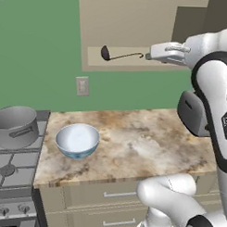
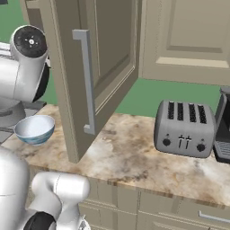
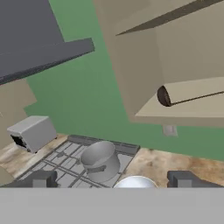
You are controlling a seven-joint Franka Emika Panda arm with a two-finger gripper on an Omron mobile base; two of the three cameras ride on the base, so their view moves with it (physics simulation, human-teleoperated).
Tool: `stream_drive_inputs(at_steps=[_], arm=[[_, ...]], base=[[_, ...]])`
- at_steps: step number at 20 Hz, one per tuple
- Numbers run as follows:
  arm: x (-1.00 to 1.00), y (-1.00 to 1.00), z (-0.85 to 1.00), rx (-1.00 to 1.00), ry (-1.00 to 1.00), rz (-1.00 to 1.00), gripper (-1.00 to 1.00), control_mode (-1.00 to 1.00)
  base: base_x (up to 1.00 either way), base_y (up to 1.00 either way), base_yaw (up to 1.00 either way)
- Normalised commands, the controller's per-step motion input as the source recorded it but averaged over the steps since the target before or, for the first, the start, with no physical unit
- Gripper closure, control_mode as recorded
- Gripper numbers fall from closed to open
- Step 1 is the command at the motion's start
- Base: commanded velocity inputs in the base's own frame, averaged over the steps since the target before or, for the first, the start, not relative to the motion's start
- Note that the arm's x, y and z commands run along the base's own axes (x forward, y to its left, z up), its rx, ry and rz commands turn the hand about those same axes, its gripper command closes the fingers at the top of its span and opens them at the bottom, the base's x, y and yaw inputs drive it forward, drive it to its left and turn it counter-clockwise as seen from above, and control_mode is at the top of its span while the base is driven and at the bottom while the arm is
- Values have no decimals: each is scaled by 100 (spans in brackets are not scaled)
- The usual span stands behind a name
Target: Open the cabinet and move the ladle to the pot. Then close the cabinet.
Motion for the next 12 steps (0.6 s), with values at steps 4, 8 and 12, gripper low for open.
stream_drive_inputs(at_steps=[4,8,12], arm=[[49,0,0,0,11,14,-100,-100],[43,0,-7,-1,12,13,-100,-100],[34,9,-28,-5,9,11,-100,-100]], base=[[0,0,0],[0,0,0],[0,0,0]])
